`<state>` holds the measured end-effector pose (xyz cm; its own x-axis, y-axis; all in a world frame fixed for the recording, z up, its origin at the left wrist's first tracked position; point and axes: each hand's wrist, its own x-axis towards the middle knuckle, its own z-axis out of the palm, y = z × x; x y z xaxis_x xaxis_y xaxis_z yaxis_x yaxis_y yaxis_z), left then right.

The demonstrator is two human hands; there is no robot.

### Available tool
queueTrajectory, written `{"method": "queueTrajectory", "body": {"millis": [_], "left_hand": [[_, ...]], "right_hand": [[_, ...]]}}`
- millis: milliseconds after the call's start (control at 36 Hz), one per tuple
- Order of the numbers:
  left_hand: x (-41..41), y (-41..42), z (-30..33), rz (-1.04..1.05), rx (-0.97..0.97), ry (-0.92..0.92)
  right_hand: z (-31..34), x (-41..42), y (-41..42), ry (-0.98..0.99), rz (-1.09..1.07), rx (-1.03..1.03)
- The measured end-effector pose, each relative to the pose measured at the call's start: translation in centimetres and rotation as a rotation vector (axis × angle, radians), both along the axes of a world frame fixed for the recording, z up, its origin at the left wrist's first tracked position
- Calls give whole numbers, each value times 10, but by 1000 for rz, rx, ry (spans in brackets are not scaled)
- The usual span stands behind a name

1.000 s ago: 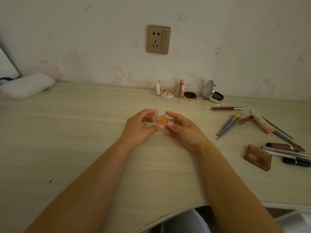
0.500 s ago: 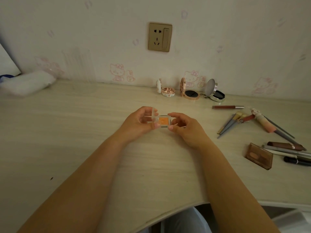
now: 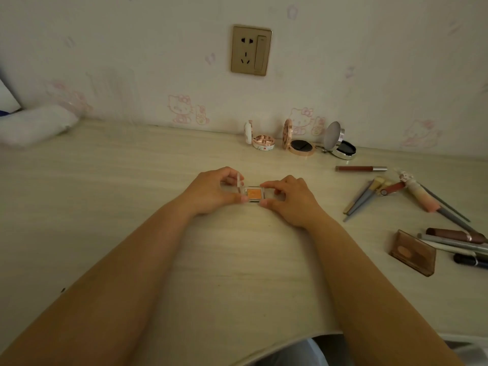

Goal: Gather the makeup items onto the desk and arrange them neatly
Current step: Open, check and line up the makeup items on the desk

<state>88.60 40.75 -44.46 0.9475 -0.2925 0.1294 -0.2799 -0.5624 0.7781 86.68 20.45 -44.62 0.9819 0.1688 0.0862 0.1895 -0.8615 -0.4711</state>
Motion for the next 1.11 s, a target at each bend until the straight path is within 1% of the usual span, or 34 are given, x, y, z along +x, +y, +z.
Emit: {"method": "queueTrajectory", "body": {"millis": [111, 250, 667, 889, 1111], "left_hand": [[16, 0, -2, 2, -39, 32], [41, -2, -3, -9, -42, 36], [108, -8, -14, 38, -18, 3], [121, -9, -15, 50, 2, -1], [120, -10, -17, 71, 68, -33]], "right_hand": [[-1, 14, 0, -14, -53, -32], [-4, 37, 1, -23, -100, -66], [-4, 95, 2, -5, -135, -105], [-3, 105, 2, -1, -150, -112], [-3, 103, 4, -17, -150, -137]]}}
